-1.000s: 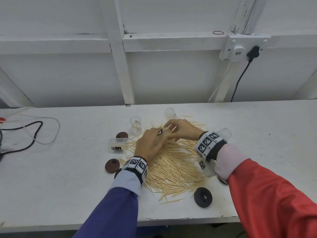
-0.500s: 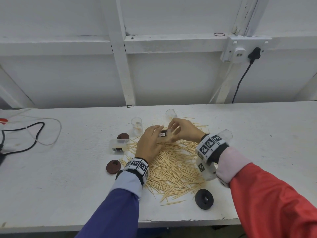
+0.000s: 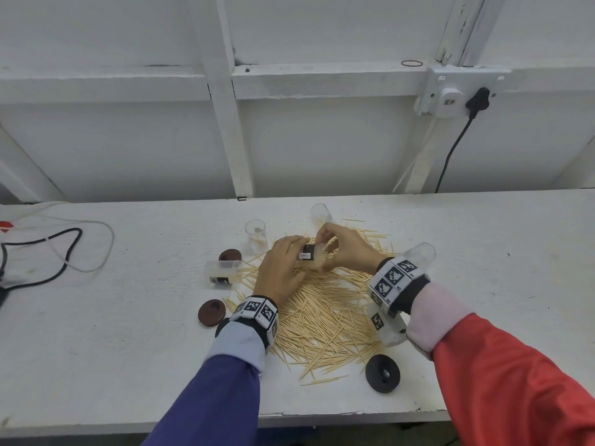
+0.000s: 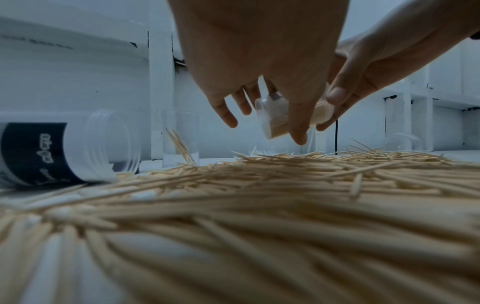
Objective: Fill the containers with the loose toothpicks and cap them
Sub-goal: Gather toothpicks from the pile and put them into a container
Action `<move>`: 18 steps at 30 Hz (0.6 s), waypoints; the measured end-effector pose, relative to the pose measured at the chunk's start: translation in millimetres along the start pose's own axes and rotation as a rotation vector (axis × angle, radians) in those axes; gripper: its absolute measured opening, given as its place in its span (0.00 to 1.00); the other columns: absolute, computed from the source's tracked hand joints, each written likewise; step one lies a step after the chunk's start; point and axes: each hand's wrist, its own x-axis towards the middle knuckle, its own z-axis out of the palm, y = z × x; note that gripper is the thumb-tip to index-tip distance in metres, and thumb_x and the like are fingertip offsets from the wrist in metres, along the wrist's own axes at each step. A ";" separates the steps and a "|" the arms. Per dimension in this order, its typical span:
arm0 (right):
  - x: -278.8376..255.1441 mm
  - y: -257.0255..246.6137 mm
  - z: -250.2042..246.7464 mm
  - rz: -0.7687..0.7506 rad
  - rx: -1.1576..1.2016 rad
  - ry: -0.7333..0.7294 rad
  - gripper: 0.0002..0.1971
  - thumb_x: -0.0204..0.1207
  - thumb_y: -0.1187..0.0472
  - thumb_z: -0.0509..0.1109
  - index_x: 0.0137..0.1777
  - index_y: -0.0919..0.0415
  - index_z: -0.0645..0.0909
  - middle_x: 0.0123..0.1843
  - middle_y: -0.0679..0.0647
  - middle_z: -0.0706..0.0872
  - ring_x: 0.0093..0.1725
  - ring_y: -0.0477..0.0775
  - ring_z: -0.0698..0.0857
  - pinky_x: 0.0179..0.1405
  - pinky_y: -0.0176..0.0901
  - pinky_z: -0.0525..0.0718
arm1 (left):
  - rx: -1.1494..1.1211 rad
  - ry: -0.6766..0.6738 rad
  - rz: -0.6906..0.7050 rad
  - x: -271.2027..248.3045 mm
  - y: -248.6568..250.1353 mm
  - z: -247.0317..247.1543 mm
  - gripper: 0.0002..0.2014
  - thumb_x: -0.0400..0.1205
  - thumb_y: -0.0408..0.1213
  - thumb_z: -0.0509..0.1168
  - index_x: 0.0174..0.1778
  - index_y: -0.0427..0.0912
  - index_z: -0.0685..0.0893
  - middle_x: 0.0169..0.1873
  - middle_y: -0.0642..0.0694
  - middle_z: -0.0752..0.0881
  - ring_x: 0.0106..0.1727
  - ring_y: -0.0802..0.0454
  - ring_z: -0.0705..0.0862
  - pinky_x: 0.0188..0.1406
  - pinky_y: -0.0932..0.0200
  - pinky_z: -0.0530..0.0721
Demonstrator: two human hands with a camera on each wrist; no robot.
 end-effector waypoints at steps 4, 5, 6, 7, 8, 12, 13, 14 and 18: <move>-2.0 -0.4 2.0 -0.020 -0.002 0.017 0.28 0.57 0.70 0.86 0.52 0.55 0.77 0.56 0.53 0.83 0.52 0.55 0.85 0.43 0.42 0.83 | -0.003 0.002 0.008 0.0 -0.3 -0.1 0.34 0.71 0.36 0.74 0.75 0.43 0.74 0.69 0.46 0.78 0.71 0.49 0.73 0.66 0.54 0.75; -2.1 0.2 2.8 -0.027 -0.006 0.018 0.28 0.57 0.70 0.86 0.52 0.54 0.77 0.56 0.52 0.83 0.52 0.54 0.85 0.43 0.41 0.82 | -0.004 0.001 0.009 0.1 -0.5 -0.1 0.33 0.71 0.36 0.74 0.75 0.43 0.75 0.69 0.46 0.78 0.70 0.49 0.73 0.66 0.54 0.75; -2.4 0.9 3.5 -0.033 -0.003 0.015 0.28 0.57 0.70 0.86 0.52 0.54 0.77 0.56 0.51 0.83 0.52 0.52 0.84 0.42 0.39 0.82 | -0.004 0.000 0.011 0.2 -0.5 -0.2 0.33 0.71 0.37 0.74 0.74 0.44 0.75 0.68 0.46 0.78 0.70 0.49 0.73 0.66 0.54 0.75; -2.1 2.3 4.4 -0.040 0.007 0.007 0.28 0.57 0.69 0.86 0.53 0.54 0.77 0.56 0.51 0.83 0.52 0.51 0.84 0.42 0.38 0.82 | 0.001 -0.002 0.013 0.2 -0.2 -0.1 0.32 0.72 0.37 0.74 0.73 0.44 0.76 0.67 0.47 0.79 0.69 0.49 0.74 0.65 0.53 0.76; -1.9 3.6 4.9 -0.047 0.022 -0.003 0.28 0.57 0.69 0.86 0.53 0.54 0.77 0.56 0.50 0.83 0.53 0.50 0.84 0.42 0.37 0.82 | 0.008 0.000 0.014 0.3 0.0 -0.1 0.30 0.72 0.38 0.73 0.72 0.44 0.77 0.65 0.47 0.80 0.67 0.49 0.75 0.63 0.52 0.78; 3.3 12.5 -2.9 -0.035 0.081 -0.044 0.25 0.66 0.68 0.82 0.62 0.55 0.80 0.60 0.53 0.84 0.60 0.50 0.83 0.55 0.39 0.82 | 0.029 0.027 -0.016 0.1 1.6 -1.8 0.25 0.75 0.39 0.72 0.68 0.41 0.79 0.61 0.46 0.83 0.62 0.46 0.79 0.59 0.49 0.77; 5.2 15.8 -8.1 -0.016 0.062 -0.040 0.24 0.69 0.67 0.80 0.64 0.56 0.80 0.61 0.53 0.84 0.62 0.51 0.83 0.60 0.43 0.82 | 0.033 0.028 -0.025 -0.1 1.9 -2.6 0.25 0.75 0.38 0.72 0.69 0.41 0.79 0.61 0.45 0.83 0.62 0.45 0.79 0.60 0.48 0.76; 6.5 19.5 -14.0 0.007 0.029 -0.029 0.23 0.72 0.66 0.79 0.66 0.57 0.79 0.63 0.54 0.84 0.63 0.52 0.82 0.62 0.45 0.81 | 0.036 0.027 -0.033 -0.3 2.0 -2.9 0.25 0.75 0.38 0.72 0.69 0.40 0.79 0.62 0.44 0.83 0.63 0.45 0.79 0.61 0.48 0.75; 4.7 37.7 -35.1 0.131 -0.269 -0.020 0.22 0.74 0.65 0.77 0.68 0.58 0.80 0.66 0.53 0.81 0.64 0.54 0.80 0.54 0.39 0.78 | 0.031 0.001 -0.052 -0.2 2.2 -2.5 0.26 0.76 0.38 0.72 0.71 0.41 0.77 0.63 0.45 0.82 0.64 0.45 0.77 0.63 0.49 0.71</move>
